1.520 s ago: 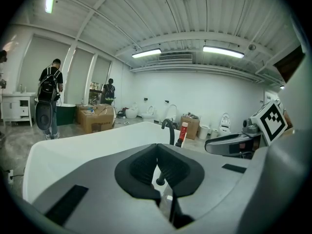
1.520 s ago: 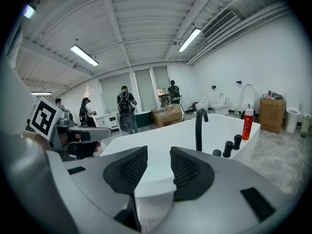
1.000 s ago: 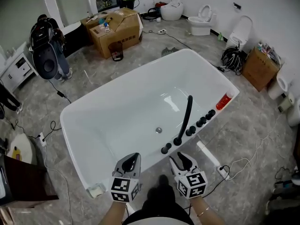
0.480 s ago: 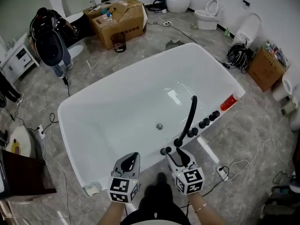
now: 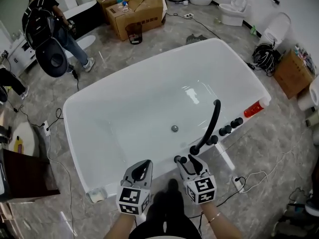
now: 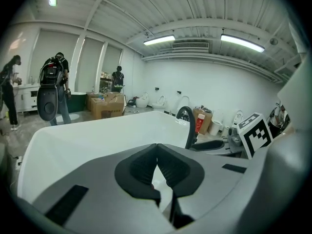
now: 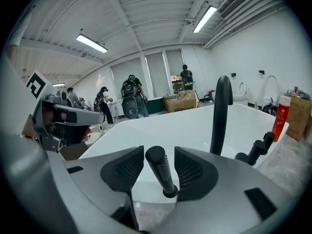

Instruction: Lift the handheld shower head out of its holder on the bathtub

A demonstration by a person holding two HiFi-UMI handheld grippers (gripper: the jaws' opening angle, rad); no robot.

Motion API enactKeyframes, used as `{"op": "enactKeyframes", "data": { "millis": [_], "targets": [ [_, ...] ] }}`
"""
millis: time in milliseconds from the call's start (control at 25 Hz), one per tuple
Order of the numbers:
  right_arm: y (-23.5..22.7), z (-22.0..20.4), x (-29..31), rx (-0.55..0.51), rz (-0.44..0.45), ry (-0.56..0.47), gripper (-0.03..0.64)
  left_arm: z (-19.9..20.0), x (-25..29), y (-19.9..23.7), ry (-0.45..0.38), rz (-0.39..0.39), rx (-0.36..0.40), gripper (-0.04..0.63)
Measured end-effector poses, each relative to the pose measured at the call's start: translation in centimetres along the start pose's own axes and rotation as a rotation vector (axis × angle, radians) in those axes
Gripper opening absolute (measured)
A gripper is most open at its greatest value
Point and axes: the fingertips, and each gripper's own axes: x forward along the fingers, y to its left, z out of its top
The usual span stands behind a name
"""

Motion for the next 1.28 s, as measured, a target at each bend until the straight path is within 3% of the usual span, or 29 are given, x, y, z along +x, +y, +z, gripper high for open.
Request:
{"op": "enactKeyframes", "data": {
  "millis": [560, 960, 1280],
  "targets": [
    [-1.2, -3.6, 5.9, -0.021, 0.052, 0.081, 0.181, -0.9, 3.8, 2.2, 0.029, 0.033, -0.018, 0.02],
    [-2.2, -7.4, 8.5, -0.063, 0.05, 0.161, 0.17, -2.0, 5.2, 3.0, 0.033, 0.048, -0.04, 0.02],
    [-2.4, -8.1, 9.5, -0.068, 0.049, 0.182, 0.158, -2.7, 5.7, 3.2, 0.053, 0.047, -0.045, 0.02]
  ]
}}
